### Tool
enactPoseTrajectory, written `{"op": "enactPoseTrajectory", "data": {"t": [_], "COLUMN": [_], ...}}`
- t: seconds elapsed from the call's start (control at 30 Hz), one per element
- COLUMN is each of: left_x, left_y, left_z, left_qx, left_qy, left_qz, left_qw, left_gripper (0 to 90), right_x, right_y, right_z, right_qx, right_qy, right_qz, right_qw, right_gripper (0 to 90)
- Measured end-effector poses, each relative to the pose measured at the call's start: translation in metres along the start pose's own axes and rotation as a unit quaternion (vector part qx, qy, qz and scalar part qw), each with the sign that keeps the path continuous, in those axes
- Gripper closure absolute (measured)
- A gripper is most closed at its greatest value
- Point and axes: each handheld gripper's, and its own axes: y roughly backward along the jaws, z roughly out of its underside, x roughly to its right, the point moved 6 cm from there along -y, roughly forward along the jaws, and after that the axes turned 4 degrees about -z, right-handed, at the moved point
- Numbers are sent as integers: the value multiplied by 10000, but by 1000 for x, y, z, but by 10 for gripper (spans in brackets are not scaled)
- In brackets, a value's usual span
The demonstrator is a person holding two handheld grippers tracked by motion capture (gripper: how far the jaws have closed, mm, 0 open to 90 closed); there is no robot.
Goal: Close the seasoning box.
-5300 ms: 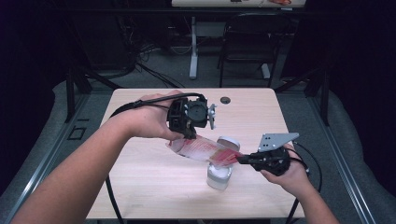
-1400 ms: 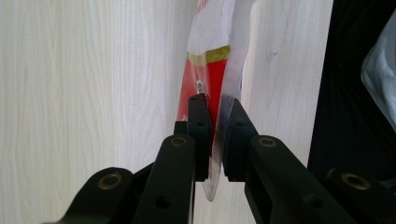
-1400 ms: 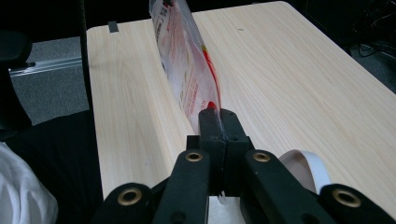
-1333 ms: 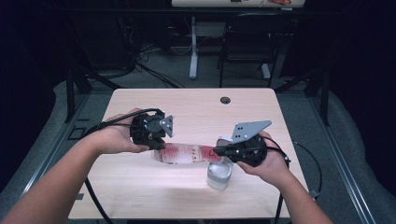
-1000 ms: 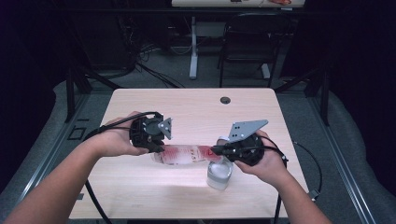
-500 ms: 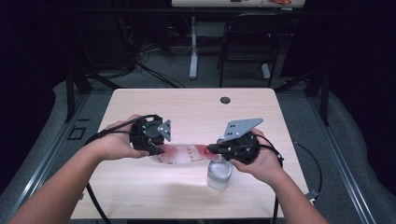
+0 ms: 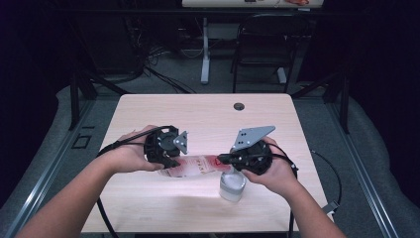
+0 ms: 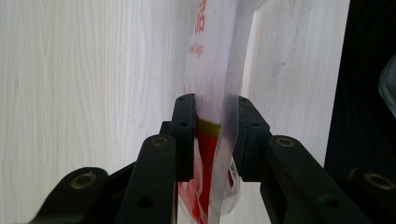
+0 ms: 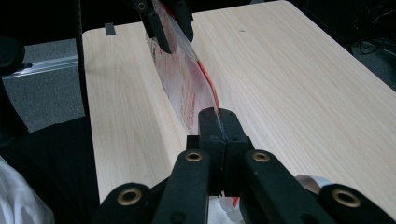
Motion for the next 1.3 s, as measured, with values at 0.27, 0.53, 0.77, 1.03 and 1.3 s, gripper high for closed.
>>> {"op": "enactPoseTrajectory", "data": {"t": [0.27, 0.53, 0.77, 1.03, 1.3], "left_x": [4, 5, 3, 2, 2], "left_y": [-2, -4, -5, -8, -9], "left_z": [-11, -14, -10, -5, -3], "left_qx": [15, -3, 26, 67, 95], "left_qy": [-110, -247, -296, -259, -227], "left_qz": [52, 32, 18, 30, 54], "left_qw": [9999, 9997, 9996, 9996, 9997], "left_gripper": [750, 859, 900, 900, 900], "right_x": [0, 0, -1, -1, 7], "right_y": [-1, -1, -5, -9, -13], "right_z": [1, 2, 2, 6, 34], "right_qx": [-45, -48, -4, 103, 40], "right_qy": [6, -21, 16, -49, -285], "right_qz": [9, 14, -12, -81, -34], "right_qw": [10000, 10000, 10000, 9999, 9996], "right_gripper": [900, 900, 899, 818, 801]}}
